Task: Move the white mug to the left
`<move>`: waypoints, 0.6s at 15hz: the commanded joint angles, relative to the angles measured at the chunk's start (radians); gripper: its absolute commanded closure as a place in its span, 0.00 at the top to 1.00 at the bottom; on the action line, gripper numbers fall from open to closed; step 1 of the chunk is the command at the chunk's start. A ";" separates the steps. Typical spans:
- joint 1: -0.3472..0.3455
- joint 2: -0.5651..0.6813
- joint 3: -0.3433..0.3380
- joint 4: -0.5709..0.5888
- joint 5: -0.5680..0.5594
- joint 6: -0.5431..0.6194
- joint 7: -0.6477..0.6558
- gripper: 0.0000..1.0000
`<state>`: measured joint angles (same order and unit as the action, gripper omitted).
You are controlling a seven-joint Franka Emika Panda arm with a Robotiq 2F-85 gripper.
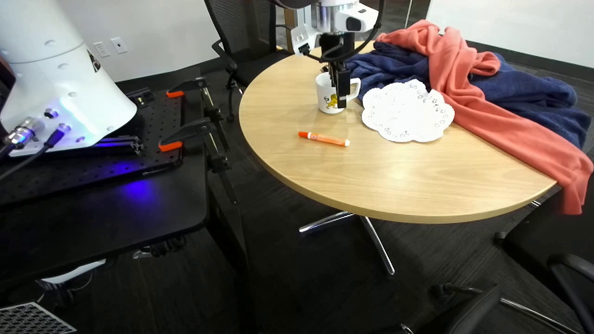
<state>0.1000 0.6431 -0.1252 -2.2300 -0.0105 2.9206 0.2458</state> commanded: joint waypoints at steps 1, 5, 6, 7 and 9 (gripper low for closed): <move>0.023 0.022 -0.018 0.027 0.023 -0.004 0.021 0.58; 0.025 0.030 -0.017 0.040 0.024 -0.010 0.020 0.27; 0.026 0.032 -0.018 0.043 0.024 -0.011 0.020 0.20; 0.026 0.033 -0.017 0.047 0.024 -0.013 0.019 0.11; 0.027 0.033 -0.015 0.052 0.024 -0.021 0.017 0.00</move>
<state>0.1085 0.6677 -0.1270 -2.2023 -0.0090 2.9203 0.2459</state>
